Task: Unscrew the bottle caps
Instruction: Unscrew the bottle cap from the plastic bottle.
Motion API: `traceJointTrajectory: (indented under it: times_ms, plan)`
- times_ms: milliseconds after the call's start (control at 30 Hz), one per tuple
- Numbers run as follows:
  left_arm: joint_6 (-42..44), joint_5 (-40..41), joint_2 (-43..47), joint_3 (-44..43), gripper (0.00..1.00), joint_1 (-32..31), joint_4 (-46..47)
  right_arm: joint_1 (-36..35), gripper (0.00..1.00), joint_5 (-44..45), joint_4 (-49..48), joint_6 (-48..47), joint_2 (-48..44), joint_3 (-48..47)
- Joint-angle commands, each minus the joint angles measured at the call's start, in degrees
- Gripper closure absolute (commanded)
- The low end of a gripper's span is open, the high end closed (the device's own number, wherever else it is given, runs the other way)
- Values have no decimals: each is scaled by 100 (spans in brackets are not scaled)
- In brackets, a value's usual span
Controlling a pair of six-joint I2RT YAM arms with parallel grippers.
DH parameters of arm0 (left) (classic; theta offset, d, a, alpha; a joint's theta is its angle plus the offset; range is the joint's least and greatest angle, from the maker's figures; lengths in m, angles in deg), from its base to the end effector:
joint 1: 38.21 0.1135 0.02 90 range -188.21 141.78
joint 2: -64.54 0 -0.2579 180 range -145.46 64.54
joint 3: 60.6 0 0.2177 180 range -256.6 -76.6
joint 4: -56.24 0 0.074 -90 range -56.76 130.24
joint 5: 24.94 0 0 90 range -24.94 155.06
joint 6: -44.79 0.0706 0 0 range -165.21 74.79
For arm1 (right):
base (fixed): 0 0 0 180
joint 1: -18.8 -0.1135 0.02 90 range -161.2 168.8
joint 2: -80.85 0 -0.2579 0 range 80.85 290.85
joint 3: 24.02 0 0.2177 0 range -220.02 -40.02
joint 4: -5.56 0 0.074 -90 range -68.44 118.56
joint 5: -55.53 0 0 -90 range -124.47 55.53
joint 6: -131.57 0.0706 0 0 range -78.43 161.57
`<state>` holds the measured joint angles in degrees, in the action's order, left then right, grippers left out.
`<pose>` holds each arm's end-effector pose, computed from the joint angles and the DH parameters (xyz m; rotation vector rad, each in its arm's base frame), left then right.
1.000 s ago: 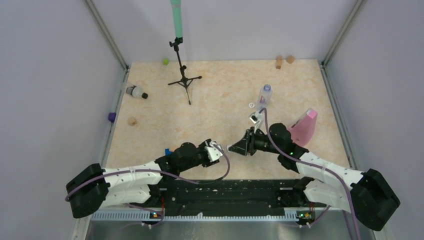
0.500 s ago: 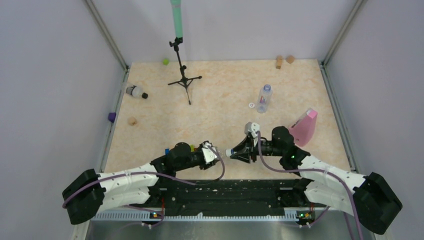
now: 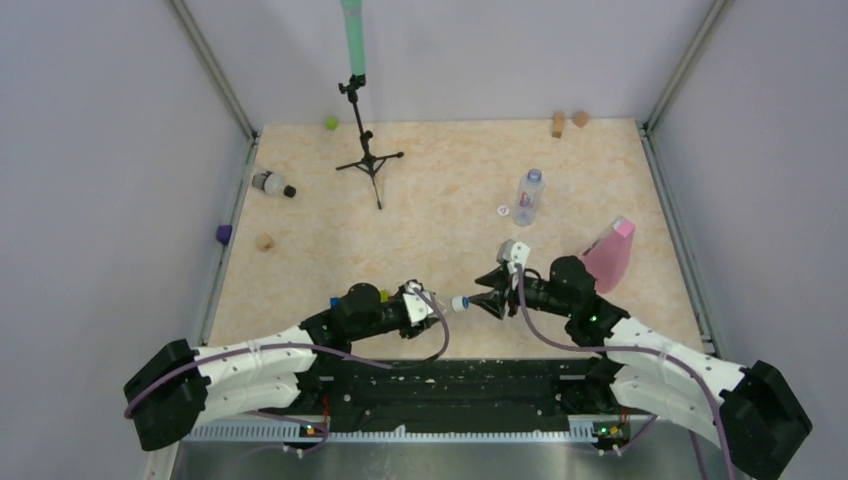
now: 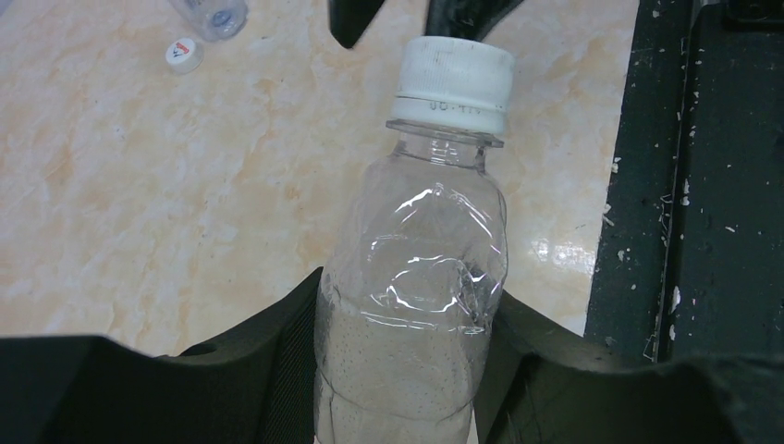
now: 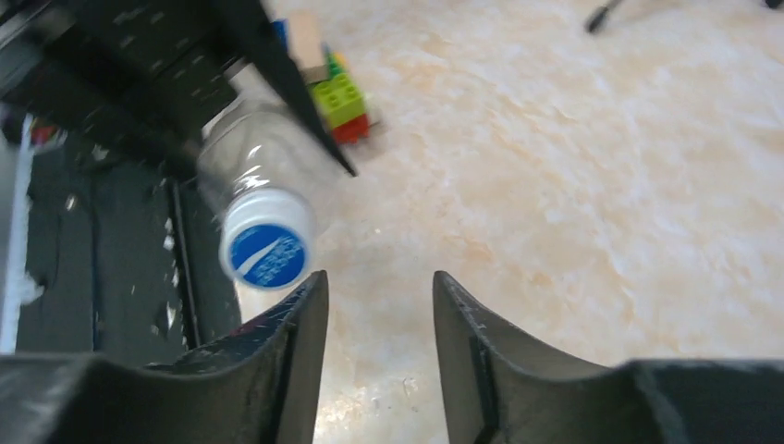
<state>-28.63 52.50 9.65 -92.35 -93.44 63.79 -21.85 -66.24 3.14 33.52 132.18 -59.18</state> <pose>0.1069 -0.1809 0.2005 1.2319 1.4332 -0.6687 0.1261 0.1573 0.2224 -1.1221 1.4924 0.8991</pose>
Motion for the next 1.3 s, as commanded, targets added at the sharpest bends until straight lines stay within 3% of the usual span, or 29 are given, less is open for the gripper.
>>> traceJointTrajectory:
  times_ms: [0, 133, 300, 533, 767, 1100, 1267]
  plan:
    - [151, -15, -110, -276, 100, -24, 154, 21, 52, 1848, -227, 2644, -477, -5]
    - [197, 19, -230, -411, 100, -28, 67, 21, 51, 1602, 313, 4069, -530, -174]
    - [125, 114, -200, -365, 100, -32, 185, 21, 49, 1296, 602, 5091, -393, -242]
    - [169, 121, -210, -357, 100, -33, 94, 21, 45, 914, 67, 5756, -261, -239]
    - [161, 104, -257, -376, 100, -33, 84, 21, 44, 561, 130, 6031, 27, -367]
    - [144, 122, -277, -395, 100, -32, 72, -41, 56, 343, 517, 5814, 439, -652]
    - [135, 113, -283, -394, 100, -32, 78, -49, 73, 326, 569, 5618, 591, -744]
